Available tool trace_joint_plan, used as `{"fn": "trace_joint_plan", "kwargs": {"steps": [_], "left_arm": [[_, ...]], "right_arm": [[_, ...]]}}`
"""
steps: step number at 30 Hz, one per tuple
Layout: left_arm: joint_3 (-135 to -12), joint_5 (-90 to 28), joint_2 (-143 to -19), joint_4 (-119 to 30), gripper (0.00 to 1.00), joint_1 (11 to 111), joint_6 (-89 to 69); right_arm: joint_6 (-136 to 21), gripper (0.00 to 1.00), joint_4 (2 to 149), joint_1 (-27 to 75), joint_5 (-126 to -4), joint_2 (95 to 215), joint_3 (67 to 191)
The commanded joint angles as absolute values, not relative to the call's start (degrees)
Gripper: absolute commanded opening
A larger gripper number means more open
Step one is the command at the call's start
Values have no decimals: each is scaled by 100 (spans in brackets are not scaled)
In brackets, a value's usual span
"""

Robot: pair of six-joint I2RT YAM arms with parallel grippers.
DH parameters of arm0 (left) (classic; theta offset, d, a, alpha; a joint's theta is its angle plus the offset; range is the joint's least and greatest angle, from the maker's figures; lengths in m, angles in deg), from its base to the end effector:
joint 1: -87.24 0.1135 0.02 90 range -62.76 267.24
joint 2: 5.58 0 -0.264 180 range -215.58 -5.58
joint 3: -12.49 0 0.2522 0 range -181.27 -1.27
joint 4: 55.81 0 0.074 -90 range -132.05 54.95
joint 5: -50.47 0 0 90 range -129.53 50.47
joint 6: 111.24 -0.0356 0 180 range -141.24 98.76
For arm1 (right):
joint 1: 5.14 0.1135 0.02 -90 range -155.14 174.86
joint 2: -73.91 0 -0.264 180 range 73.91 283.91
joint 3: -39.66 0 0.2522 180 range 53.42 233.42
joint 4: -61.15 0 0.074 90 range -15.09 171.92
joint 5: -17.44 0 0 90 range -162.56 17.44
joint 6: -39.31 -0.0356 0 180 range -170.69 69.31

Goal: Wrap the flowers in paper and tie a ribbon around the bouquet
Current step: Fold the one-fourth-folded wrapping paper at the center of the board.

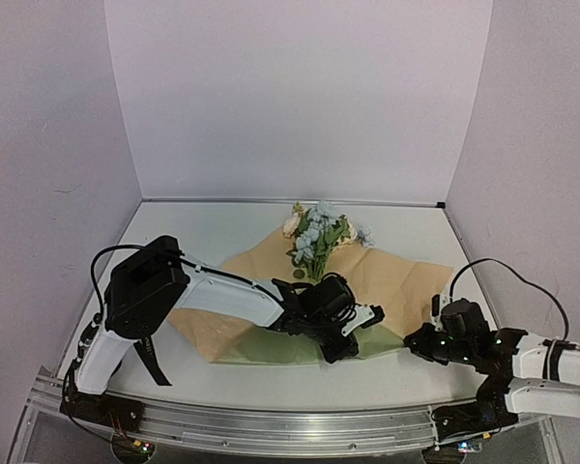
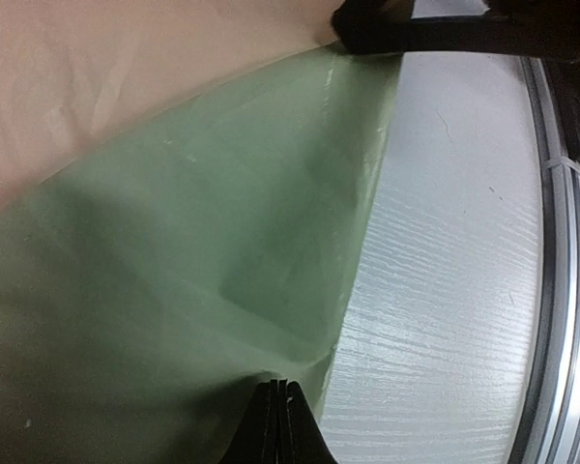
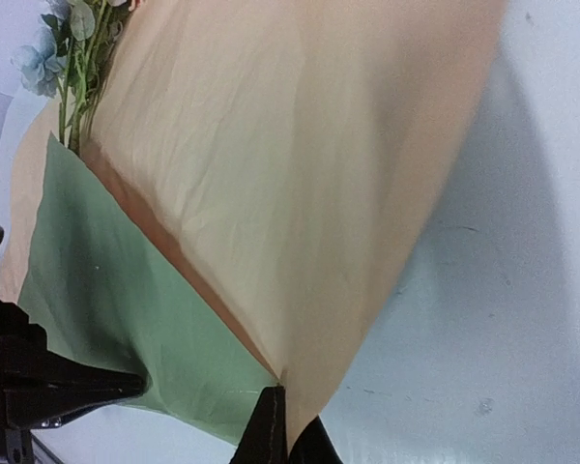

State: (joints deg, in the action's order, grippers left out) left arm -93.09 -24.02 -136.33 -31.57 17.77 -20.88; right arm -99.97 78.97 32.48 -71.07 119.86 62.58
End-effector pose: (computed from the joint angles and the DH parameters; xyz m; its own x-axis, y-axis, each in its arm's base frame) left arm 0.1633 -0.4632 0.1240 -0.2724 0.7100 -0.6494 0.9617 0.1795 -0.2071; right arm 0.1194 0.0932 0.1329 -0.8123 0.3306 -0.4806 -0.0156 0.8113 0.5844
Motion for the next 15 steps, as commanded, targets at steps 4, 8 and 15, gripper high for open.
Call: {"fn": "trace_joint_plan", "kwargs": {"steps": [4,8,15], "left_arm": [[-9630,-2187,-13813,-3125,3,1751,-1955],[-9785,-2124,-13954,-2970,3,1721,-2034],[-9782,-2300,-14018,-2891,3,1689,-2115]], "right_arm": [[-8767,0,11298,3247,-7627,10951,7284],[-8779,0,11523,3247,-7494,11094,7560],[-9049,0,11832,3249,-7204,11694,8538]]}}
